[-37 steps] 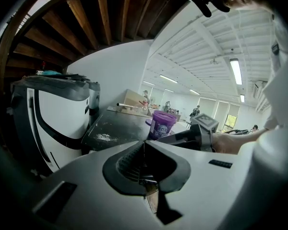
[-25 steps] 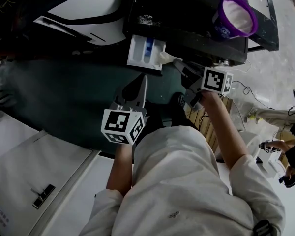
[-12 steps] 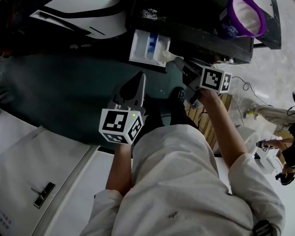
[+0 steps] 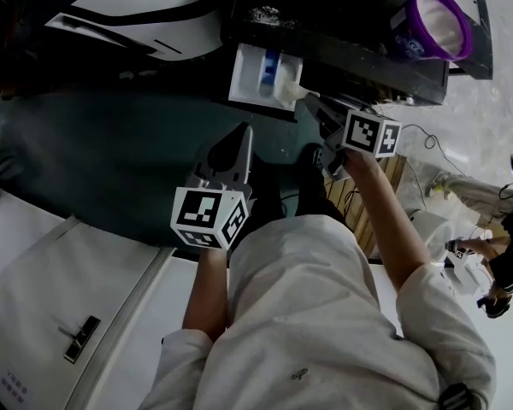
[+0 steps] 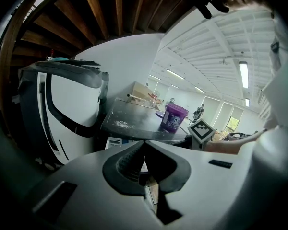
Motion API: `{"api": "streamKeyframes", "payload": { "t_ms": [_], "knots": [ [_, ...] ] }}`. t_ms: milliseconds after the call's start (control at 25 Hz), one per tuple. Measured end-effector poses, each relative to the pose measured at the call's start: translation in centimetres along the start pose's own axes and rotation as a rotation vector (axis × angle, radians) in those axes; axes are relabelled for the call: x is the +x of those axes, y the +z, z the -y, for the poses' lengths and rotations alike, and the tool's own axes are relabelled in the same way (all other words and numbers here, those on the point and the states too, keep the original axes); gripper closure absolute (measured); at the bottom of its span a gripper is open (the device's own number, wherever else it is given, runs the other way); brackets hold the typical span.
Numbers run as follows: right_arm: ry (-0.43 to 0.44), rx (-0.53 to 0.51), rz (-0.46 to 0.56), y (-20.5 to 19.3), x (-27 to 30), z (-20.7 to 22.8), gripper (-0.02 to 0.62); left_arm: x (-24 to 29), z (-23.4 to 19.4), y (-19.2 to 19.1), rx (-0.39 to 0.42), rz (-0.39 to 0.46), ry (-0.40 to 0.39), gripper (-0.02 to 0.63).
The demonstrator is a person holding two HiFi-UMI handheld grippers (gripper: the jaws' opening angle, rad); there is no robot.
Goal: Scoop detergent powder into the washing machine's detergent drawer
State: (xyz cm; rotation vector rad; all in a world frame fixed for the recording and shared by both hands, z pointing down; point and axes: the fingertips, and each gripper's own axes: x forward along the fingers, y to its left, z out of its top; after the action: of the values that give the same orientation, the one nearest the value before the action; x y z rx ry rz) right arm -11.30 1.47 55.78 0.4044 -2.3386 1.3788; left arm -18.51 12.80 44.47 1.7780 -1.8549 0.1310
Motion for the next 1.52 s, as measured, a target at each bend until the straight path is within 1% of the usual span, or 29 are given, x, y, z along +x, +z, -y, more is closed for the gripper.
{"api": "streamKeyframes", "payload": {
  "t_ms": [240,600,800,920,1080,1360,1520],
  "knots": [
    [-0.047,-0.061,-0.016,-0.6,0.9,0.8,0.586,0.0,-0.5,-0.3,-0.001,-0.009,-0.013,0.588],
    [-0.093,-0.191,-0.046,-1.0,1.9,0.8,0.586,0.0,-1.2,-0.6,-0.004,-0.018,-0.024,0.588],
    [-0.112,-0.225,-0.063,-1.6,2.2,1.0,0.586,-0.2,-1.3,-0.8,-0.002,-0.021,-0.026,0.588],
    [-0.125,-0.264,-0.072,-1.9,2.4,1.0,0.586,-0.4,-1.6,-0.8,-0.002,-0.022,-0.023,0.588],
    [-0.151,-0.354,-0.093,-2.1,2.8,1.0,0.586,-0.6,-1.8,-0.9,-0.001,-0.025,-0.02,0.588],
    [-0.214,-0.564,-0.139,-2.4,3.3,0.8,0.586,-0.7,-2.1,-0.9,0.005,-0.032,-0.021,0.588],
    [-0.23,-0.653,-0.162,-2.6,3.5,0.5,0.586,-0.8,-2.5,-0.8,0.005,-0.031,-0.016,0.588]
  ]
}}
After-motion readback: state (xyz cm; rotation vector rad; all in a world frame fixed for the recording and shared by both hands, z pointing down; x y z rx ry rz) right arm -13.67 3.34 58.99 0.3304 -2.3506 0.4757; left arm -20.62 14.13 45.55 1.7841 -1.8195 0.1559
